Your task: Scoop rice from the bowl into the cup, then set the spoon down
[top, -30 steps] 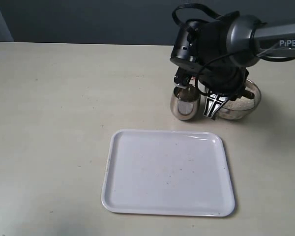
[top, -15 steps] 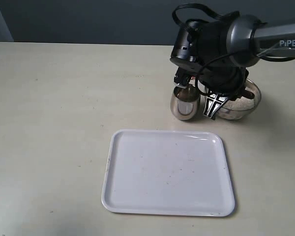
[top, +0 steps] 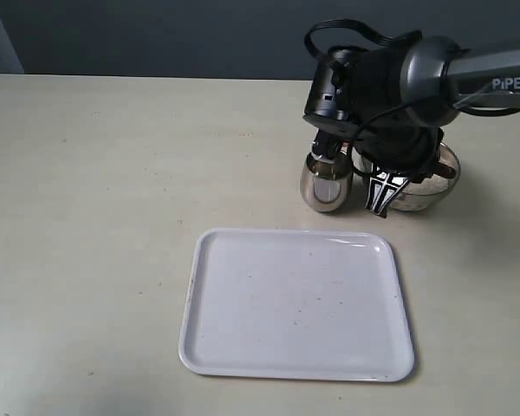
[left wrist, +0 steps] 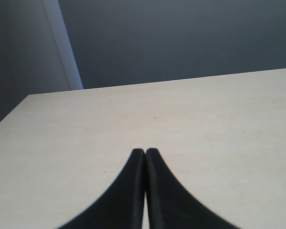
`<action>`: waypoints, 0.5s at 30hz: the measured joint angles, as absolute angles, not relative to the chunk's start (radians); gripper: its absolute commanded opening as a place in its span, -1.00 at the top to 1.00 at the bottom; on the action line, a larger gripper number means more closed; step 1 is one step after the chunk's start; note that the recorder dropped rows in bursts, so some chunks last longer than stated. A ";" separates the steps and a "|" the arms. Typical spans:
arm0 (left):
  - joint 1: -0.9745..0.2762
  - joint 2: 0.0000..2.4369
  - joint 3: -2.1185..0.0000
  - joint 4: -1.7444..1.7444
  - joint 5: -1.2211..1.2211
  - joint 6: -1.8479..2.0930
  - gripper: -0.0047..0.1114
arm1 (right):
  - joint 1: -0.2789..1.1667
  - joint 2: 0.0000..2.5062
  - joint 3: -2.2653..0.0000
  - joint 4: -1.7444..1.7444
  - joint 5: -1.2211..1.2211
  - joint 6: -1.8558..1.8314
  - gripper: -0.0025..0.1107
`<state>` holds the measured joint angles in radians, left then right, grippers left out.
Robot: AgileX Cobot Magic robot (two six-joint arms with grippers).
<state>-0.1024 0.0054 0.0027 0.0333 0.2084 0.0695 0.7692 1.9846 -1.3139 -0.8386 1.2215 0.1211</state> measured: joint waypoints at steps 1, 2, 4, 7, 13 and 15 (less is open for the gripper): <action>-0.102 0.005 0.003 0.033 0.208 0.070 0.91 | 0.769 1.985 -1.312 -0.844 1.222 0.124 0.97; -0.102 0.005 0.003 0.033 0.208 0.070 0.91 | 0.769 1.985 -1.312 -0.848 1.222 0.126 0.97; -0.102 0.005 0.003 0.033 0.208 0.070 0.91 | 0.769 1.985 -1.312 -0.851 1.222 0.128 0.97; -0.102 0.005 0.003 0.033 0.208 0.070 0.91 | 0.771 1.985 -1.312 -0.851 1.222 0.138 0.97; -0.102 0.005 0.003 0.033 0.208 0.070 0.91 | 0.813 1.985 -1.312 -0.895 1.224 0.181 0.97; -0.102 0.005 0.003 0.033 0.208 0.070 0.91 | 0.824 1.985 -1.312 -0.901 1.221 0.192 0.97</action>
<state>-0.1024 0.0054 0.0027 0.0333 0.2084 0.0695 0.8243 1.9846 -1.3121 -0.9009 1.2214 0.1922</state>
